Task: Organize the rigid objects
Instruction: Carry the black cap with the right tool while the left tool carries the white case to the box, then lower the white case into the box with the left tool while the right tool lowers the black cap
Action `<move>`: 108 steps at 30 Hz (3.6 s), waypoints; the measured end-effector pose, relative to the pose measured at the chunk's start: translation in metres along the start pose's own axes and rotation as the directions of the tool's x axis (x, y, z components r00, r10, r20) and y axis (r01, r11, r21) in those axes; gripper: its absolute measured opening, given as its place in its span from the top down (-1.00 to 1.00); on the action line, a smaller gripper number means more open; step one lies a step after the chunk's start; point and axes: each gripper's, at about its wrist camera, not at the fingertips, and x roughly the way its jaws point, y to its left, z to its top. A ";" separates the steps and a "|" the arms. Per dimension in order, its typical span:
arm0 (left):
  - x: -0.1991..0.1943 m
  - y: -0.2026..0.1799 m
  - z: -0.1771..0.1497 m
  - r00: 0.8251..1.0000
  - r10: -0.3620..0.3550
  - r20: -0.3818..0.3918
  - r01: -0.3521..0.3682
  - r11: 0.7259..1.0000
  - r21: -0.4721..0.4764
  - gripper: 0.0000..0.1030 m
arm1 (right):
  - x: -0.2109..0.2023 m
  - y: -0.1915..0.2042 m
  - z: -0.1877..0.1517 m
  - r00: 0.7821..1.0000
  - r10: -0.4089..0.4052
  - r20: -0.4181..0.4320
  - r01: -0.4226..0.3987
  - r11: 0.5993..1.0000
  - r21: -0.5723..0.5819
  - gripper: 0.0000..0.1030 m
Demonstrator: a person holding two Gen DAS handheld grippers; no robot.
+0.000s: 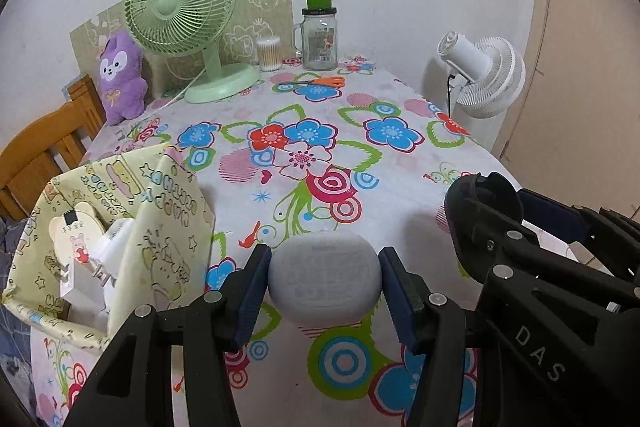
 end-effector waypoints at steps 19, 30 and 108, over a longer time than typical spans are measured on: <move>-0.045 0.015 -0.004 0.999 0.025 0.041 -0.025 1.000 0.008 -0.10 | -0.041 0.023 -0.002 0.999 0.018 0.044 -0.018 1.000 -0.012 0.05; -0.066 0.030 0.000 0.997 0.026 0.069 -0.027 1.000 0.002 -0.10 | -0.060 0.041 0.007 0.997 0.034 0.072 -0.032 0.999 -0.029 0.05; 0.000 0.195 -0.007 0.993 0.011 -0.117 -0.023 0.995 -0.098 -0.76 | 0.025 0.215 0.041 0.985 0.164 -0.049 -0.170 0.973 -0.159 0.06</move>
